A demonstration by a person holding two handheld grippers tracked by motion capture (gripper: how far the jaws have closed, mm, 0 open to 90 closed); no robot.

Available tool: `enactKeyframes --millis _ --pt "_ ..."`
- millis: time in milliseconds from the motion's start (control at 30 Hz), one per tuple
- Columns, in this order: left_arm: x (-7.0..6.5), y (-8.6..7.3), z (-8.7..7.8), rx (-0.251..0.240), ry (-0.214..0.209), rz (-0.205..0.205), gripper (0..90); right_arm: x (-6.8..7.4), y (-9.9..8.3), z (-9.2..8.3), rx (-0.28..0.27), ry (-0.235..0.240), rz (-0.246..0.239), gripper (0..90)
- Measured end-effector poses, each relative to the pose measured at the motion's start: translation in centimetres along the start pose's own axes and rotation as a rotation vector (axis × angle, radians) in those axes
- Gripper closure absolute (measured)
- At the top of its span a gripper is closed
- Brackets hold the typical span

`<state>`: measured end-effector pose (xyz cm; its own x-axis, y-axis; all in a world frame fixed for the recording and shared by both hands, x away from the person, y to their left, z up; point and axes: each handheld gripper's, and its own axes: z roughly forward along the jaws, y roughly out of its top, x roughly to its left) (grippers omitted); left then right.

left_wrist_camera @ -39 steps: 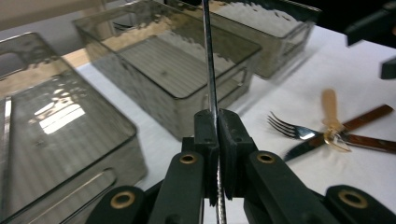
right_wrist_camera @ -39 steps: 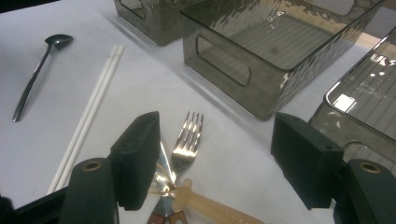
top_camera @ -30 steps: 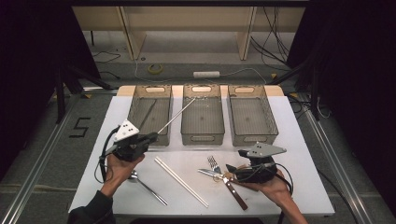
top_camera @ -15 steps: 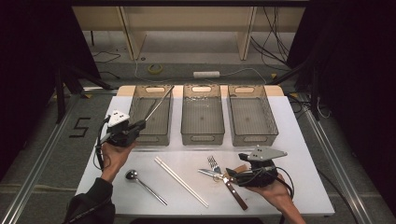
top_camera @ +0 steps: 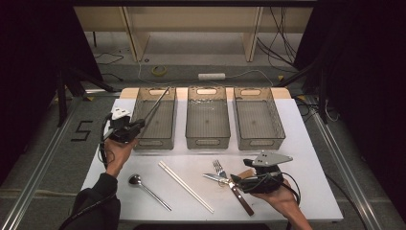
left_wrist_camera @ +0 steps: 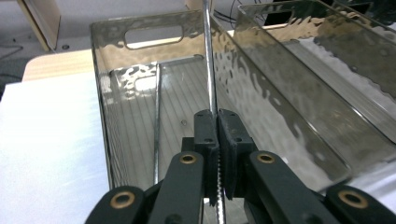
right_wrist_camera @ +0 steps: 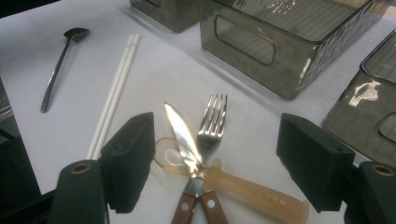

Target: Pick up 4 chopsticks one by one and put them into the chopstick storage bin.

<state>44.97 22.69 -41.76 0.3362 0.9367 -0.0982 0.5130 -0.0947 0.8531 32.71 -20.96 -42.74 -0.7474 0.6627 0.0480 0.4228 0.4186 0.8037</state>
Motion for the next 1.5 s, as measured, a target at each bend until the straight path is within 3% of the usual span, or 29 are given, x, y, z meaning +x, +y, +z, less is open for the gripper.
enactKeyframes --millis 767,800,900,1067,1233,1300,1500 --pt "0.3 -0.3 2.9 0.099 0.07 -0.033 85.0 0.4 0.1 0.1 0.001 0.024 -0.012 29.5" --pt "0.2 -0.2 2.8 0.098 0.067 -0.038 83.7 0.4 0.1 0.1 0.001 0.025 -0.01 29.5" --pt "-0.1 0.0 2.5 0.093 0.072 -0.043 66.9 0.4 0.1 0.1 0.002 0.025 -0.008 29.4" --pt "-0.8 0.3 1.1 0.08 0.036 -0.032 49.6 0.3 0.1 0.1 0.001 0.028 -0.009 29.5" --pt "-1.5 0.1 -0.9 0.071 -0.022 -0.014 41.1 0.6 0.1 0.1 0.009 0.026 -0.008 29.5" --pt "-2.0 -0.2 -1.6 0.068 -0.066 -0.012 37.6 0.7 0.2 0.1 0.012 0.026 -0.008 29.5" --pt "-3.6 -0.9 -3.1 0.091 -0.161 0.057 31.5 0.9 0.3 0.3 0.027 0.021 -0.002 30.0"
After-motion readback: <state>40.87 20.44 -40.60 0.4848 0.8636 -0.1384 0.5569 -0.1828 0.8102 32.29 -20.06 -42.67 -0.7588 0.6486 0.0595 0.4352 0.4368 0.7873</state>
